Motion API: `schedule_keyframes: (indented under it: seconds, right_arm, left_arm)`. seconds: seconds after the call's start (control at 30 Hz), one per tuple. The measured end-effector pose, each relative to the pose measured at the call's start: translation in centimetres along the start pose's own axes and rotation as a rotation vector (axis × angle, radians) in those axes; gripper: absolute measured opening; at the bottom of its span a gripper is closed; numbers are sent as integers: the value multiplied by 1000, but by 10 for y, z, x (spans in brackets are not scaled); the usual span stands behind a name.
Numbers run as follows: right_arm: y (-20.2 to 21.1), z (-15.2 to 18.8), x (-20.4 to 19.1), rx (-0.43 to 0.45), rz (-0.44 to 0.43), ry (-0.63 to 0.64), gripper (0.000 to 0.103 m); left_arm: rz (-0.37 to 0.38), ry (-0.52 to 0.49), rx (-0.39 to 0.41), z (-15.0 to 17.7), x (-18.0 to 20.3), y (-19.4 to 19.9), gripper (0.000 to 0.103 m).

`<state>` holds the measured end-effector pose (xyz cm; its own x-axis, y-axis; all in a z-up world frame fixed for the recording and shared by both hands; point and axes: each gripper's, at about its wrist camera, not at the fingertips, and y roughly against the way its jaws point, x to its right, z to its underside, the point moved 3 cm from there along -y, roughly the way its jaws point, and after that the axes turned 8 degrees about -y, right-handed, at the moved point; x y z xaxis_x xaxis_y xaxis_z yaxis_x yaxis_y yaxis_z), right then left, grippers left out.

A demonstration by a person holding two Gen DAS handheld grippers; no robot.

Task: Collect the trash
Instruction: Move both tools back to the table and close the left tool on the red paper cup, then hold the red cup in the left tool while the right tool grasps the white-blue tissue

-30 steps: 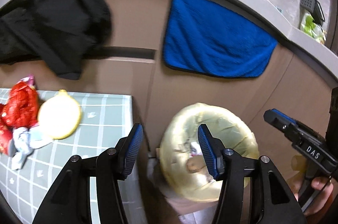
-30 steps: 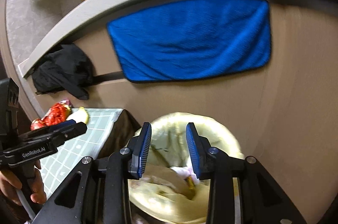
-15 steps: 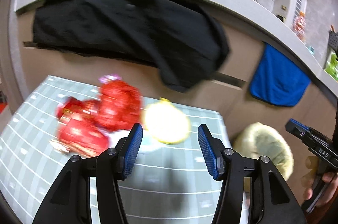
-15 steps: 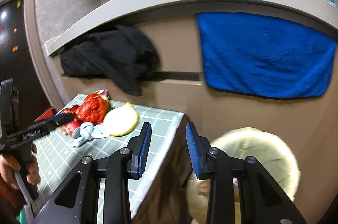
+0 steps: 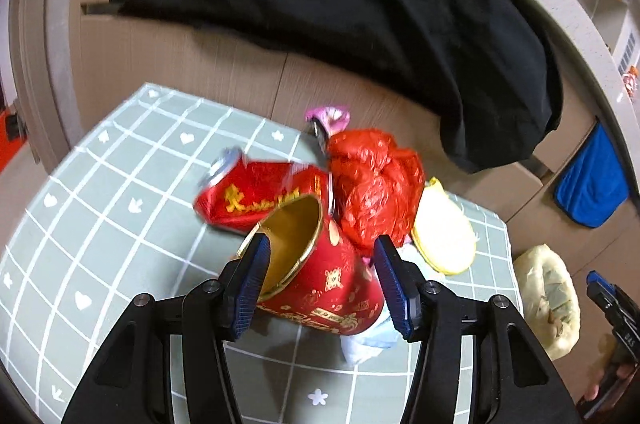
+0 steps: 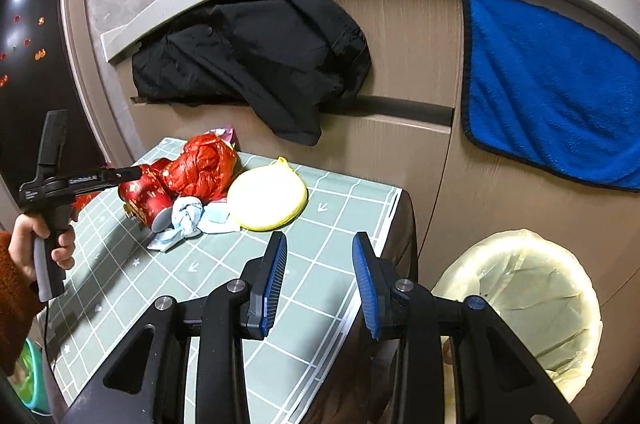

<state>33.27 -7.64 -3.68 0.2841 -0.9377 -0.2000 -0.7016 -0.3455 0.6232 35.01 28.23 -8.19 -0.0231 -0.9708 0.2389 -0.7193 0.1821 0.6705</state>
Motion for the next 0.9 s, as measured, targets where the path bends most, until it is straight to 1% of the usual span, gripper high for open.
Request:
schedule_keyframes:
  seconds: [0.13, 0.2, 0.23, 0.3, 0.37, 0.5, 0.6, 0.73, 0.83, 0.9]
  right_arm:
    - [-5, 1, 1, -14, -1, 2, 32]
    - [-9, 2, 0, -25, -10, -5, 32]
    - [-12, 1, -2, -31, -21, -8, 32]
    - [-18, 1, -7, -44, -45, -8, 32]
    - [-27, 0, -18, -61, -88, 6, 32]
    - [-51, 0, -48, -98, -159, 66, 32]
    - [-74, 1, -76, -128, -212, 117, 32]
    - [-113, 4, -109, -200, -274, 134, 32]
    - [-139, 4, -127, -227, -280, 141, 32]
    - [-157, 4, -137, -241, -266, 149, 32]
  left_arm:
    - [48, -5, -22, 10, 13, 0, 37]
    - [64, -29, -33, 16, 23, 2, 26]
    - [67, -43, -34, 20, 29, 4, 23]
    - [62, -56, -35, 25, 38, 6, 11]
    - [59, -47, -28, 29, 44, 11, 7]
    - [26, -7, 14, 31, 43, 33, 5]
    - [-21, 10, 58, 29, 37, 54, 5]
    - [-66, 21, 105, 29, 26, 72, 5]
    - [-69, 41, 103, 31, 17, 77, 5]
    - [-70, 60, 99, 35, 10, 80, 5]
